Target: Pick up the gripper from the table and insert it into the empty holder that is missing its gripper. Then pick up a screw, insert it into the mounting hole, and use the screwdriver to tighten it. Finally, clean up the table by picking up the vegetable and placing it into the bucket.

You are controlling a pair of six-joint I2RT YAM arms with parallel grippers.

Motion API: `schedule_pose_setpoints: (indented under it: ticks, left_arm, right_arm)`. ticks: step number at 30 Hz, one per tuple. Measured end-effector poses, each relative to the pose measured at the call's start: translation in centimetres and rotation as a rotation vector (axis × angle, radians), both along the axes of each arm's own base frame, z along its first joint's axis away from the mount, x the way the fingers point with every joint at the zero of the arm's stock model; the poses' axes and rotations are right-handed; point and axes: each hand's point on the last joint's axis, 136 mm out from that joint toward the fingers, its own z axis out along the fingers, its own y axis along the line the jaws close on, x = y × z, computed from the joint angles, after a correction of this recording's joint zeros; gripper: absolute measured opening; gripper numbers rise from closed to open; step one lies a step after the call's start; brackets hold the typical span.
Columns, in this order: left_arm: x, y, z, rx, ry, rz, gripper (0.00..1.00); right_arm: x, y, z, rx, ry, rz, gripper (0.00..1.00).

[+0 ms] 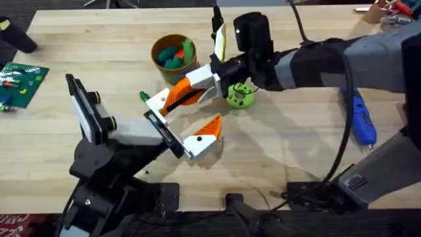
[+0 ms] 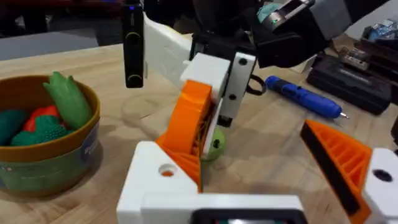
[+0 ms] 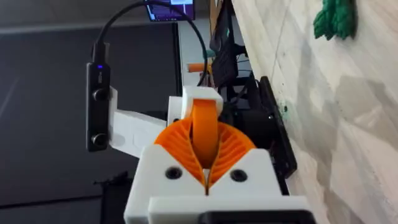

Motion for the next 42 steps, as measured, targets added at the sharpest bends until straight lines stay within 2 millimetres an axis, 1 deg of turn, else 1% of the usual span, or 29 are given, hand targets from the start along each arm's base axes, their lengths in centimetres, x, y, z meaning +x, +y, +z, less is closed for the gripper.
schedule_pose_setpoints:
  ticks: [11,12,13,15,24,28,32,35,38,41,42]
  left_arm:
    - [0.0,0.0,0.0,0.002,-0.002,-0.001,0.989]
    - [0.0,0.0,0.0,0.002,-0.002,0.000,0.989]
    - [0.0,0.0,0.0,0.003,-0.003,0.000,0.989]
    - [0.0,0.0,0.0,0.004,-0.006,0.000,0.988]
    - [-0.4,-0.3,0.1,0.009,-0.015,-0.032,0.988]
    - [-0.7,-0.5,0.1,0.012,-0.020,-0.052,0.988]
    - [-1.1,-0.9,0.2,0.012,-0.027,-0.084,0.989]
    - [-2.0,-1.5,0.2,0.011,-0.028,-0.139,0.989]
    - [-2.2,-1.7,0.2,0.010,-0.031,-0.158,0.988]
    - [-2.5,-1.8,0.2,0.010,-0.030,-0.174,0.988]
    - [-2.5,-1.8,0.2,0.010,-0.030,-0.177,0.988]
  right_arm:
    - [-0.1,0.0,0.0,0.002,0.000,0.004,0.012]
    - [-0.1,0.0,0.1,0.003,0.000,0.005,0.022]
    - [-0.1,0.0,0.1,0.003,0.000,0.006,0.066]
    - [-0.1,0.0,0.1,0.003,0.001,0.006,0.105]
    - [-0.6,-0.1,0.2,0.013,0.009,0.033,0.161]
    - [-1.8,0.2,0.3,0.018,0.018,0.073,0.216]
    - [-3.4,0.8,0.7,0.049,0.001,0.140,0.411]
    - [-4.1,1.4,0.9,0.067,-0.024,0.163,0.502]
    - [-4.0,1.4,1.1,0.074,-0.033,0.163,0.549]
    - [-3.8,1.3,1.1,0.070,-0.026,0.156,0.628]
    - [-3.7,1.2,1.1,0.068,-0.022,0.153,0.677]
